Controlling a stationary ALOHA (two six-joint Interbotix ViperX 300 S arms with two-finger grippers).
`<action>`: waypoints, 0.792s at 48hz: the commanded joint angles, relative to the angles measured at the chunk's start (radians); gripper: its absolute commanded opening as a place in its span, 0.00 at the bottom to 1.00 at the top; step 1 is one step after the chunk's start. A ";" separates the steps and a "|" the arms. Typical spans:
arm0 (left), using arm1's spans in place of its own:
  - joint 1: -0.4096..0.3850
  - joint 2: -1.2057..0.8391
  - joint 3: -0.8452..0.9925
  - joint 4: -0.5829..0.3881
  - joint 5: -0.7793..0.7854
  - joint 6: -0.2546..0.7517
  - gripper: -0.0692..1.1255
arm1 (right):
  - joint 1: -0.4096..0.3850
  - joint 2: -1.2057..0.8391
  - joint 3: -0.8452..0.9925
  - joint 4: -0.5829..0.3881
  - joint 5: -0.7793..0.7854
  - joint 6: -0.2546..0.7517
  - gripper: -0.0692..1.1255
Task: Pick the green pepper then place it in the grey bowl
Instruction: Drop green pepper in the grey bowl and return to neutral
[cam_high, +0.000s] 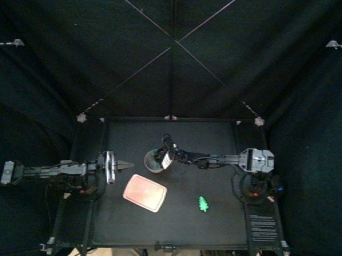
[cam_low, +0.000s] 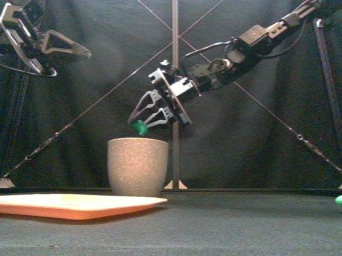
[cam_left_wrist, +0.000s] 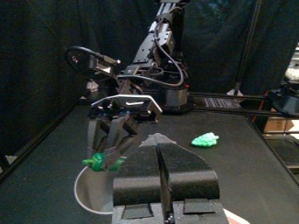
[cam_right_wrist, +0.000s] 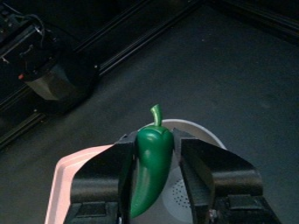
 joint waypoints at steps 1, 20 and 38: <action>0.003 0.003 -0.012 0.003 -0.003 0.002 0.08 | 0.002 -0.017 -0.035 -0.006 -0.015 -0.005 0.65; 0.005 0.003 -0.012 0.003 -0.005 0.000 0.08 | 0.006 -0.017 -0.031 -0.020 -0.026 -0.003 0.80; 0.005 0.003 -0.008 0.003 -0.003 0.000 0.08 | 0.060 -0.104 0.043 -0.114 -0.092 -0.008 0.80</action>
